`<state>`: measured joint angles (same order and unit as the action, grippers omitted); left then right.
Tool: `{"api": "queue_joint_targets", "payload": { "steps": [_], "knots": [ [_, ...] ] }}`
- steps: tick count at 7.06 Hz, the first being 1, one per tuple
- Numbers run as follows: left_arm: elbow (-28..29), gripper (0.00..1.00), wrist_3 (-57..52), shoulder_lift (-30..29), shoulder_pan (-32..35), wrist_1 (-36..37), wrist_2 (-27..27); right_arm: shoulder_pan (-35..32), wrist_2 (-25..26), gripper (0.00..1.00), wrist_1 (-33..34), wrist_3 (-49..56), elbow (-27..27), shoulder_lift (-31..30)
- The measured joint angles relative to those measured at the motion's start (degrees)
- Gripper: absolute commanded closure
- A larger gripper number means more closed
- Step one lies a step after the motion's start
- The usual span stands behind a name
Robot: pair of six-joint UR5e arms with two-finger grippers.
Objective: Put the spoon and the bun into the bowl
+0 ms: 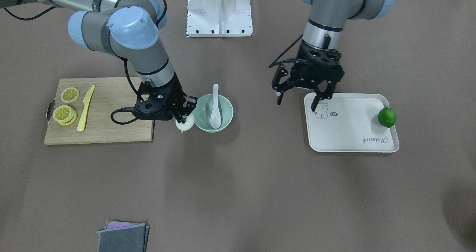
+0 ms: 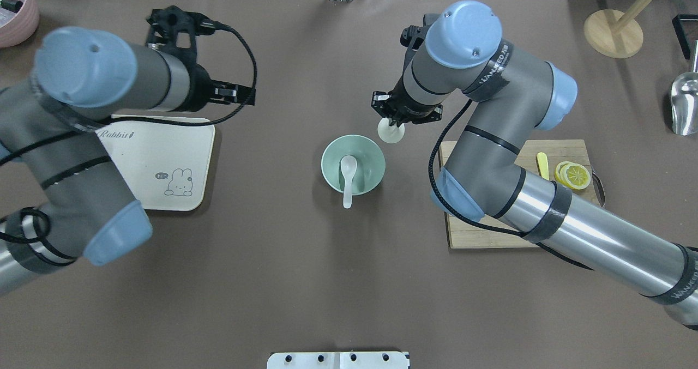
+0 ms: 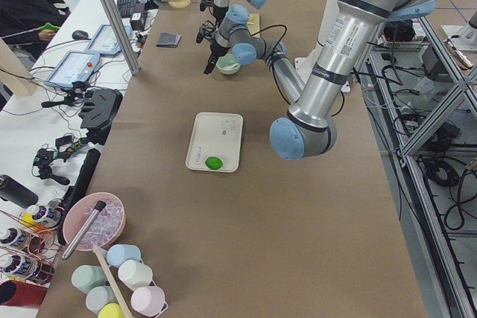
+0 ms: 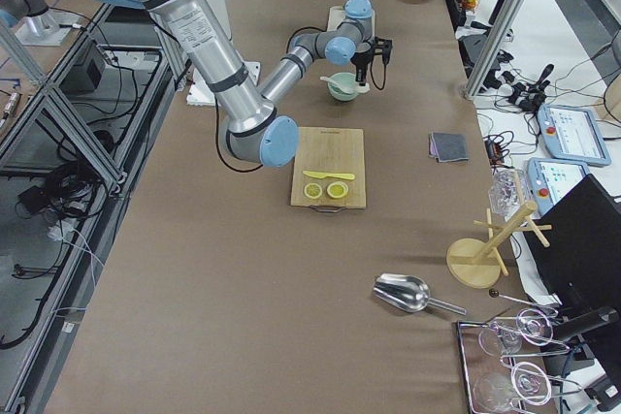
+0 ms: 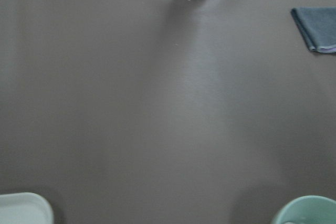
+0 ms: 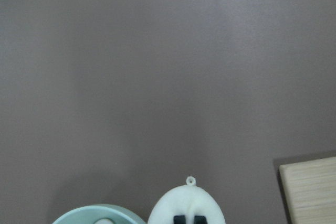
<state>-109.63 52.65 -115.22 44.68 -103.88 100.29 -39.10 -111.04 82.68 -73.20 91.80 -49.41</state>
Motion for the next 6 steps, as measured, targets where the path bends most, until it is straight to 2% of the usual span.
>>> {"api": "queue_joint_targets", "payload": {
  "steps": [1, 2, 3, 6],
  "knots": [
    [-0.3, 0.02, -4.8, 2.4, 5.7, -0.1, 4.7, 1.4, 0.7, 1.0, -0.2, -0.8, -1.2, 1.5],
    [0.0, 0.02, -8.8, 3.8, 10.9, 0.1, 9.5, 2.7, 1.0, 0.07, -0.5, -2.3, -1.6, 2.5],
    [0.3, 0.02, -11.8, 5.1, 14.4, 0.0, 12.0, 3.7, 1.1, 0.0, -0.8, -3.2, -1.7, 3.4],
    [0.6, 0.02, -20.3, 10.1, 20.7, -1.8, 13.4, 4.6, 3.4, 0.0, -1.0, -3.3, -1.8, 4.6]
  ]
}}
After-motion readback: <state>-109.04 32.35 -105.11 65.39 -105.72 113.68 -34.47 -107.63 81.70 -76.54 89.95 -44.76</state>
